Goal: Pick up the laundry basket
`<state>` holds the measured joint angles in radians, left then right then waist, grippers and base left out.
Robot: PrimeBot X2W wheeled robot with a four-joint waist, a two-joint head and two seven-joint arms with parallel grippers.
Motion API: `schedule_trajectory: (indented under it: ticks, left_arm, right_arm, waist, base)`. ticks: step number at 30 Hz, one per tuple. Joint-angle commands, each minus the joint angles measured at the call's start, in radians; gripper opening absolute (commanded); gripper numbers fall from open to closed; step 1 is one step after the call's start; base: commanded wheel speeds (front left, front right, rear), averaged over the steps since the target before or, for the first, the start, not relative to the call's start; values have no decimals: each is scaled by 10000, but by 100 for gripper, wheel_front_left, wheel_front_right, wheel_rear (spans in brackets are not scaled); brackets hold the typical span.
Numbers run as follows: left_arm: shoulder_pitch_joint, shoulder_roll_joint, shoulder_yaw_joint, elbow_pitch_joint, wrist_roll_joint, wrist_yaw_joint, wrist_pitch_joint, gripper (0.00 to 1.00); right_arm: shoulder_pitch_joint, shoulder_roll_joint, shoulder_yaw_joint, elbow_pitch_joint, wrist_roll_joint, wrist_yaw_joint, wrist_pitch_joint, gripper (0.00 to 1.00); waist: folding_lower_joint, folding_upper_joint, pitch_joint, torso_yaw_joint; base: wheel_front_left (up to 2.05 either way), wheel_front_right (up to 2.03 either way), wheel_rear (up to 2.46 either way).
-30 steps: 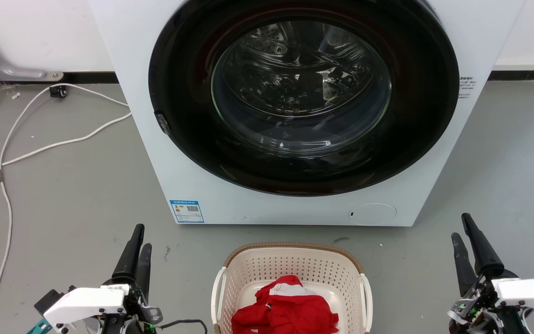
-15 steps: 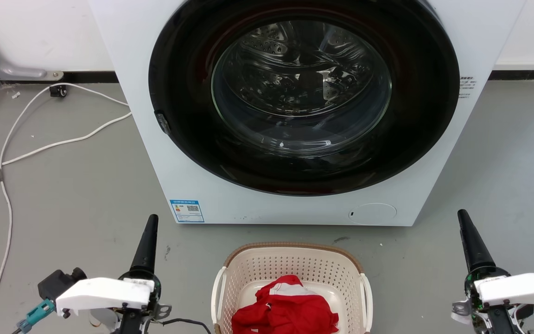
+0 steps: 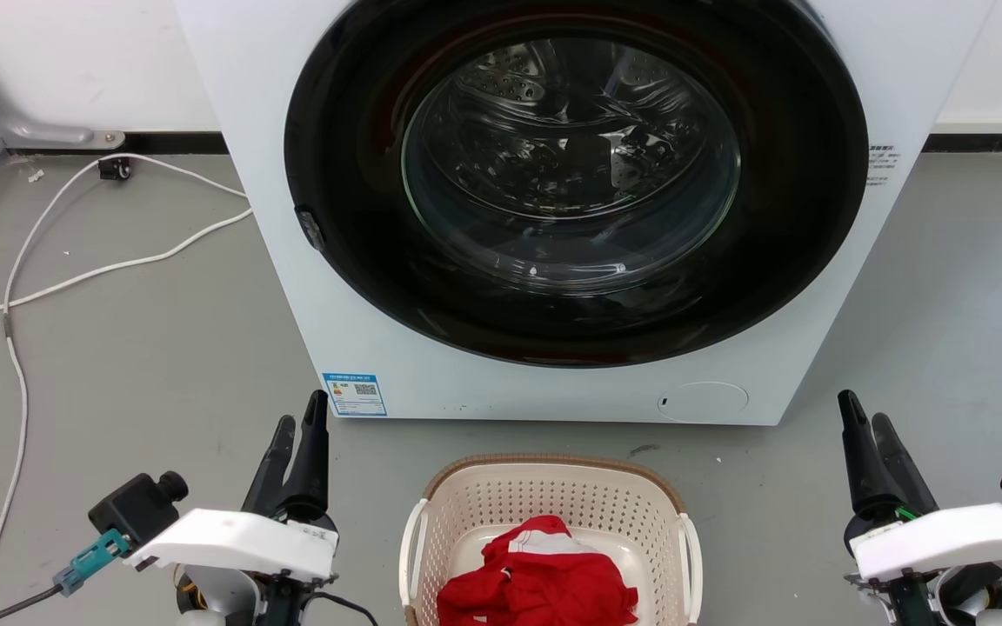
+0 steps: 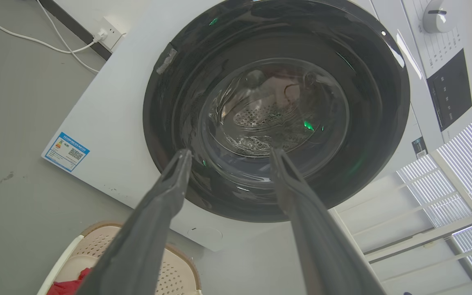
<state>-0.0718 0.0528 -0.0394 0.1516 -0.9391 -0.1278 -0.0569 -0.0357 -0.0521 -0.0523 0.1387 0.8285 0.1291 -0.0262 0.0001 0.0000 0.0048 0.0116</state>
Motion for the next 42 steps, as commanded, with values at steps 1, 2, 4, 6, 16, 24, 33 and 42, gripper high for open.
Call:
schedule_trajectory:
  ticks: [1, 2, 4, 6, 16, 24, 33, 42]
  left_arm:
    - [-75, 98, -102, -174, 529, -24, -127, 100]
    - [-75, 109, -136, -176, 711, -24, -161, 100]
    - [-77, 130, -205, -187, 1073, -25, -228, 100]
    - [-76, 139, -235, -192, 1254, -25, -261, 100]
    - [-69, 190, -457, -93, 2766, -18, -573, 100]
    - [-75, 245, -662, -86, 3823, 37, -803, 100]
    - [-43, 300, -871, -63, 4860, 122, -1032, 100]
    - [-6, 342, -1041, 16, 5745, 191, -1256, 100]
  right_arm:
    - [-18, 0, 12, -257, -580, 18, -63, 100]
    - [2, 1, 10, -296, -768, 19, -65, 100]
    - [42, 5, 4, -380, -1130, 19, -65, 100]
    - [65, 6, 0, -424, -1308, 19, -60, 100]
    - [255, 11, 41, -794, -2774, 20, 19, 100]
    - [419, 12, 64, -1036, -3810, 21, 43, 100]
    - [541, 13, 121, -1250, -4811, 21, 62, 100]
    - [692, 14, 158, -1409, -5673, 22, 31, 100]
  waist:
    - [0, 0, -2, 12]
    - [0, 0, -3, 18]
    - [0, 0, -5, 28]
    - [0, 0, -6, 33]
    - [0, 0, 0, 72]
    - [0, 0, 5, 99]
    - [0, 0, 8, 101]
    - [0, 0, 10, 110]
  base:
    - [0, 0, 0]
    - [0, 0, 0]
    - [0, 0, 0]
    - [0, 0, 0]
    - [0, 0, 0]
    - [0, 0, 0]
    - [0, 0, 0]
    - [0, 0, 0]
